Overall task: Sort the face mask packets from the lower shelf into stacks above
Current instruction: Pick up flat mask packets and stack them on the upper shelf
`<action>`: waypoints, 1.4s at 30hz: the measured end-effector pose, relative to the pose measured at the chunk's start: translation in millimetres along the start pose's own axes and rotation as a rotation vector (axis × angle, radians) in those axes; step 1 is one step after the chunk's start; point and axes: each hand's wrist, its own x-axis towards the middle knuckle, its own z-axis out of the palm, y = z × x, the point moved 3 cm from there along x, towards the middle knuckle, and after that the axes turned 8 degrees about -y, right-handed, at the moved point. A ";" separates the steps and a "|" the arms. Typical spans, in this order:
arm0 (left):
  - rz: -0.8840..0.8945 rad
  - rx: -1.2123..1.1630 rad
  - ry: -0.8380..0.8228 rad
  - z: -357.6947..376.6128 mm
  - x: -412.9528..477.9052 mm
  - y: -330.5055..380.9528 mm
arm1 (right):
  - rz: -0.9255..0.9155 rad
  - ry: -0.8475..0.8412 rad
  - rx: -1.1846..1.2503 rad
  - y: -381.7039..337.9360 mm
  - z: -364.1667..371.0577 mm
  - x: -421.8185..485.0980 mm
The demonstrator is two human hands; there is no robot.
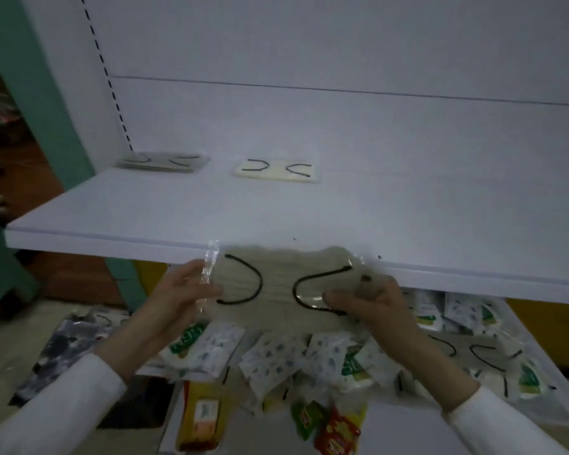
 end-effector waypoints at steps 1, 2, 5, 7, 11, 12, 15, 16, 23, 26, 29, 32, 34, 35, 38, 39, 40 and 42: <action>0.033 0.039 -0.027 5.3 2.0 19.3 | -0.037 -0.017 -0.016 -14.5 -2.4 8.3; 0.076 0.079 -0.043 10.3 5.8 38.0 | -0.066 -0.010 -0.034 -27.6 -5.8 18.0; 0.233 0.281 0.025 20.8 25.3 83.9 | -0.124 -0.026 -0.080 -61.0 -14.6 52.3; 0.309 0.450 0.097 26.7 42.9 101.2 | -0.076 -0.044 -0.093 -64.9 -20.9 76.5; 0.306 0.561 0.188 31.4 71.6 88.1 | 0.032 0.084 -0.039 -42.2 -27.3 103.6; 0.290 0.554 0.195 29.8 76.4 77.2 | 0.039 0.134 0.009 -33.2 -27.6 105.4; 0.283 0.444 0.244 28.9 84.8 57.9 | 0.015 0.241 0.129 -16.6 -25.1 107.5; 0.289 0.429 0.259 28.5 87.4 57.6 | 0.005 0.266 0.122 -16.0 -24.5 108.1; 0.190 0.611 0.232 23.5 97.9 60.3 | 0.127 0.198 -0.200 -10.0 -36.4 108.8; 0.133 0.707 0.226 18.0 105.0 56.9 | 0.166 0.101 -0.430 -10.2 -41.2 108.4; 0.151 0.865 0.273 11.2 109.7 59.8 | 0.126 0.060 -0.571 -14.1 -40.2 115.8; 0.141 0.991 0.342 -11.7 114.0 76.0 | 0.050 0.056 -0.822 -24.2 -33.0 137.8; 0.156 1.050 0.382 -32.3 116.7 96.4 | 0.037 0.061 -0.855 -28.9 -20.5 160.9; 0.179 1.059 0.408 -44.9 118.7 109.0 | 0.035 0.069 -0.839 -30.6 -11.5 175.2; 0.250 0.948 0.511 -98.7 128.6 149.0 | 0.022 0.093 -0.722 -37.0 25.7 224.4; 0.271 0.902 0.538 -120.3 133.8 161.9 | 0.022 0.101 -0.667 -37.4 39.5 243.4; 0.285 0.873 0.564 -142.6 139.8 173.8 | 0.028 0.111 -0.611 -37.7 54.1 262.9; 0.282 0.891 0.614 -182.8 154.3 194.3 | 0.077 0.128 -0.501 -33.9 82.4 300.6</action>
